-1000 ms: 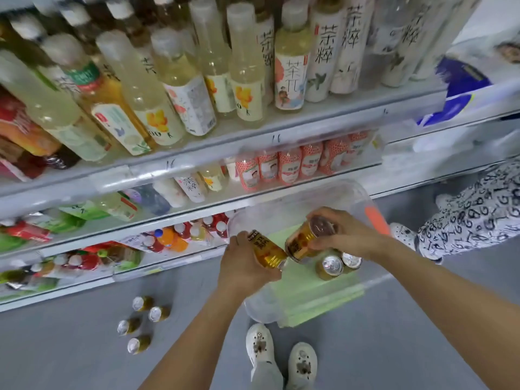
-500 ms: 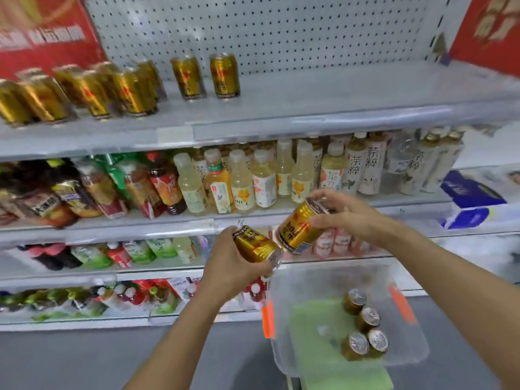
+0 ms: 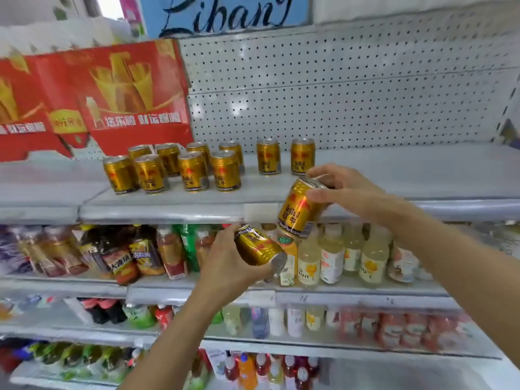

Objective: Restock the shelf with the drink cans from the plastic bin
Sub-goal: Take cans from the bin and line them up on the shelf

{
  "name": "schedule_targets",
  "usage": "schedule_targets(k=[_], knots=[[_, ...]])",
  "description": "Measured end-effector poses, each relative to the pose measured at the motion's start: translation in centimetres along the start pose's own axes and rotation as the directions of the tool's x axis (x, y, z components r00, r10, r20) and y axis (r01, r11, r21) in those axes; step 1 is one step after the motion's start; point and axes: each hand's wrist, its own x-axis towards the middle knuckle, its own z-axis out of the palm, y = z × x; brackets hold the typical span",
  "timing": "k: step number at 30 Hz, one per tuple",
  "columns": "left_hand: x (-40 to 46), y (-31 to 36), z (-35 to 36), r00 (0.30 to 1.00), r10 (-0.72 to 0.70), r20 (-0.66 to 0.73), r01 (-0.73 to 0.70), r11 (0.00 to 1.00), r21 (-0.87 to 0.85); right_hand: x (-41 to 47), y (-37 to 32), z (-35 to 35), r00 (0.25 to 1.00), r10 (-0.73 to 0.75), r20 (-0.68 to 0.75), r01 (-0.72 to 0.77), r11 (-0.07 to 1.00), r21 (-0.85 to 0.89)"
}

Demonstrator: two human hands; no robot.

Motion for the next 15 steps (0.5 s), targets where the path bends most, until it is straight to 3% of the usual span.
schedule_targets(k=[5,15], knots=[[3.8,-1.4,-3.5,0.999,-0.035,-0.016,0.034,0.995,-0.09,6.7,-3.7,0.9,0.995,-0.089,-0.037,0.087,0.995,-0.043],[7.3,-2.3,-5.6,1.0,0.026,-0.011,-0.027,0.99,-0.139,15.0,-2.6,2.6,1.0,-0.02,0.015,0.024,0.955,-0.296]])
